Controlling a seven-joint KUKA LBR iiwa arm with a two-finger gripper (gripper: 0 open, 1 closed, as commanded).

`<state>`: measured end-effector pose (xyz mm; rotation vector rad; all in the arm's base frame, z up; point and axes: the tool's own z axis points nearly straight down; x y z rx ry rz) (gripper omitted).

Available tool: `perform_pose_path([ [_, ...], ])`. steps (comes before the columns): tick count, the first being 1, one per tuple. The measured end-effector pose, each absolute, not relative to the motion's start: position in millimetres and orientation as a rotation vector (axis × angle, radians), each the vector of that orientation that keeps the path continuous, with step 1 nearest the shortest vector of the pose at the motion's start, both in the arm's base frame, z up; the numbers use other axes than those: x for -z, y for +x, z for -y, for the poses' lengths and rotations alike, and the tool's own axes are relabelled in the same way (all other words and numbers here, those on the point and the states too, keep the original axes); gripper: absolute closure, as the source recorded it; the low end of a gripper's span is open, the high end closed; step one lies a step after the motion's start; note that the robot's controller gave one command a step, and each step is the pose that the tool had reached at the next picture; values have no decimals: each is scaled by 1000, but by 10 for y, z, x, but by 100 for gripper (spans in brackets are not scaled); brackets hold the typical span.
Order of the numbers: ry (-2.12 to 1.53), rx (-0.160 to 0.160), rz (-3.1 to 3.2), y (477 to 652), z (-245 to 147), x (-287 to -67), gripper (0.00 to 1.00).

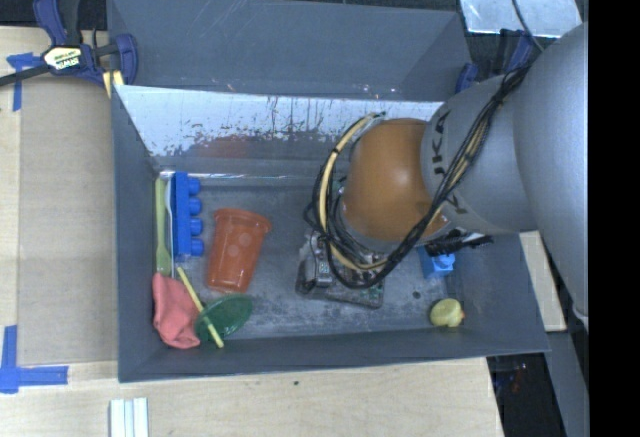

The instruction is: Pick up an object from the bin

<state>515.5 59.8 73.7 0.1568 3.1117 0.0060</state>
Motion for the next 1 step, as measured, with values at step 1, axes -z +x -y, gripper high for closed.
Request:
perform_pose_path([
  [1,157,-6,-3112,5155,-598,-737,100],
])
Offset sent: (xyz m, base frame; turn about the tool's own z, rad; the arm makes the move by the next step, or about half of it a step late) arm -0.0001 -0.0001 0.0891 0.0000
